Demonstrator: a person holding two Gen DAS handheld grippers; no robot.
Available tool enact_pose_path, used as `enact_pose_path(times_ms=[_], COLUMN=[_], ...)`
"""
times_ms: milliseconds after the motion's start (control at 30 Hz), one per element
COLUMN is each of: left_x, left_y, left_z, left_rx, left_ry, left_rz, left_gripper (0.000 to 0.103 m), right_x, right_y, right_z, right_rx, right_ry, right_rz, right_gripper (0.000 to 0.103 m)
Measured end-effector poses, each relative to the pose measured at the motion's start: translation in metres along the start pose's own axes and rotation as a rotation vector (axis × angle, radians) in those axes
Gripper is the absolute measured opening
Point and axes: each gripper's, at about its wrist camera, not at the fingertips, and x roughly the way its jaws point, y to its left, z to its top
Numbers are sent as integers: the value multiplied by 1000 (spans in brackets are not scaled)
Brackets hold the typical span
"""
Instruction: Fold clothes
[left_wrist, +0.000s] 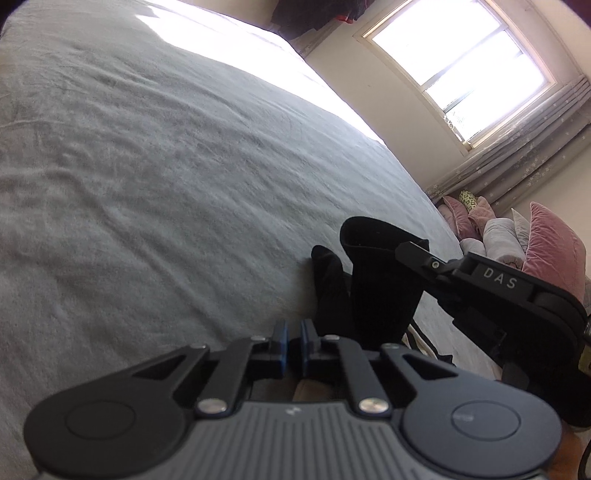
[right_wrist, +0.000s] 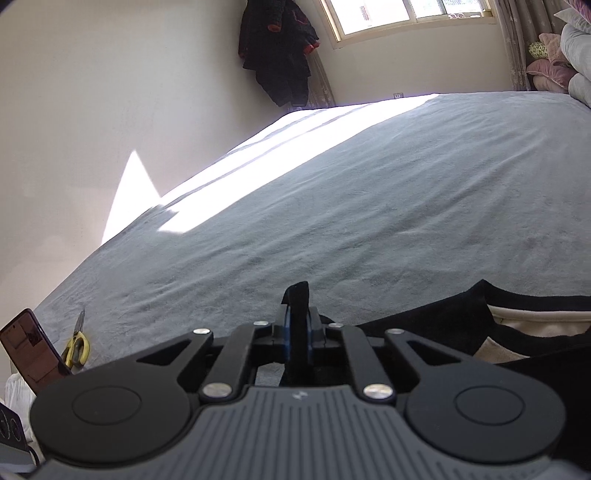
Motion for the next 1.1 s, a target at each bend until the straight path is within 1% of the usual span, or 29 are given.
enact_pose_path(times_ms=[67,233,367,500,633,667,767,800,833,900,967,1033,1067,1100], left_x=[-1,1,4,7,11,12,14,15,15,16,17,17,17,17], left_y=[-4,-11,-13,-17,-20,-21,-24,-25,-26,-26,-24,-23,-23,-22], left_z=[-1,-4,-6,-9,-12,-13,-16,-16,-17,-18,-19,-18,-18,-18], left_rx=[21,59,68,89,107,116,149,163,175,186,182,178,176,170], left_ry=[-4,-2,12,21,37,41,50,53,54,55,56,54,53,52], left_rz=[-20,-32,-30,-22,-6,4,42,58,73,92,97,96,96,94], left_gripper=[3,3,3,3,3,3,3,3,3,4,4,4,4,4], right_x=[-16,-60,-99,-129,-148,-150,-153,-152,-150,-153,-166,-176,-179,-180], right_y=[-10,-48,-86,-128,-166,-174,-198,-204,-207,-216,-225,-232,-232,-232], right_z=[6,21,20,5,-17,-24,-52,-60,-68,-83,-92,-94,-91,-88], right_rx=[22,73,127,196,252,265,314,318,319,332,375,440,457,462], right_ry=[-25,-89,-133,-146,-133,-127,-66,-36,-3,18,-32,-66,-73,-79], right_rz=[-1,-33,-60,-112,-182,-197,-231,-244,-261,-231,-161,-83,-70,-73], right_gripper=[9,9,9,9,9,9,11,20,21,25,39,66,69,69])
